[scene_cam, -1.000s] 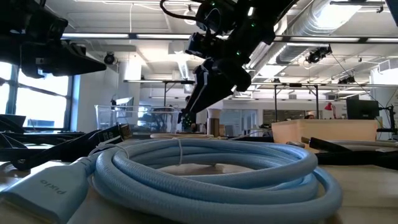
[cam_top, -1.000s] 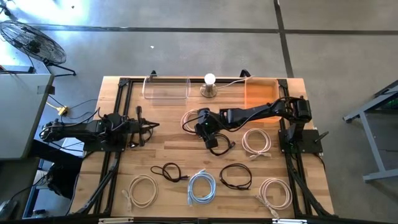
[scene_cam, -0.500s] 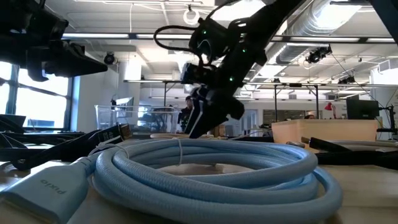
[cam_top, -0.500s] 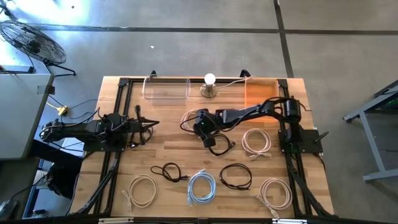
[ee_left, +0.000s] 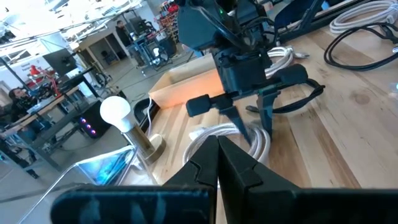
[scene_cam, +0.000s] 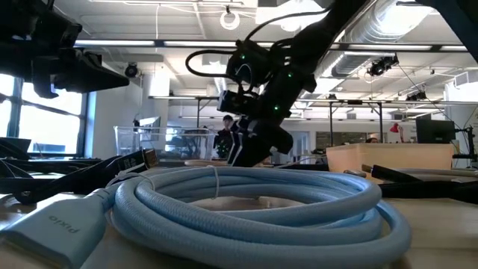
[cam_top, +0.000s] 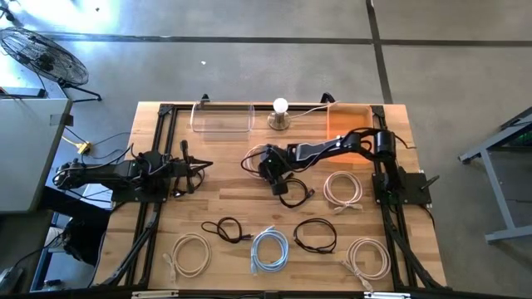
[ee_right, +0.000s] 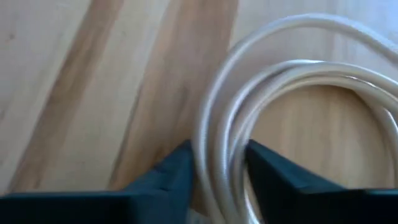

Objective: Pick & Place USB Port
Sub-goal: Put the white HDMI cable into the orange bin

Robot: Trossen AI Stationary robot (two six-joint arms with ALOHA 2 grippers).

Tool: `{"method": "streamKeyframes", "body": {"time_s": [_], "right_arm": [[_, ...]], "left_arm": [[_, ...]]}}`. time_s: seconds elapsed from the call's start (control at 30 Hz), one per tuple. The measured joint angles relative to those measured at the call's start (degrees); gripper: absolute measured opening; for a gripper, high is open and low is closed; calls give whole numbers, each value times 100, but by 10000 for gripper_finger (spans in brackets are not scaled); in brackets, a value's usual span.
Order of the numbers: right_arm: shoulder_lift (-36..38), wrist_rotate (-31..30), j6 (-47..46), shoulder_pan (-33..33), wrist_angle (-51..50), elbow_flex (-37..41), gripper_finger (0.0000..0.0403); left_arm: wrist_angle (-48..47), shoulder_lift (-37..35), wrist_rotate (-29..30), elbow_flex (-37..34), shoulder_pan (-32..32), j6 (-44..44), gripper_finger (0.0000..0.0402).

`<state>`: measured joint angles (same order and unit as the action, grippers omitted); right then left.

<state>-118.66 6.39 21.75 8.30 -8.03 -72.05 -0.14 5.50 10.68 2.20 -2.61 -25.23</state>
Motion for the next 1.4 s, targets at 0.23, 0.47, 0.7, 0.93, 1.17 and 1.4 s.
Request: {"method": "streamKeyframes", "body": {"time_s": [0.23, 0.47, 0.7, 0.93, 1.17, 1.4], "right_arm": [[128, -564, 132, -278, 249, -103, 30], [510, -2743, 658, -781, -1339, -880, 29], [1244, -4838, -175, -1333, -3758, -1640, 29], [2565, -5343, -2899, -1270, -6142, -1745, 29], [4174, -4807, -4279, -417, -6524, -818, 29], [5269, -3087, -3757, 958, -4850, 1026, 29]], "left_arm": [[307, 2, 9, -22, 0, 2, 0], [1166, -2, -591, -19, 0, 3, 0], [1146, -2, -938, -17, 1, 22, 0], [1057, 0, -1182, -15, 0, 22, 0], [1047, 0, -1362, -9, 2, 24, 0], [1047, 0, -1573, -7, 2, 136, 0]]}}
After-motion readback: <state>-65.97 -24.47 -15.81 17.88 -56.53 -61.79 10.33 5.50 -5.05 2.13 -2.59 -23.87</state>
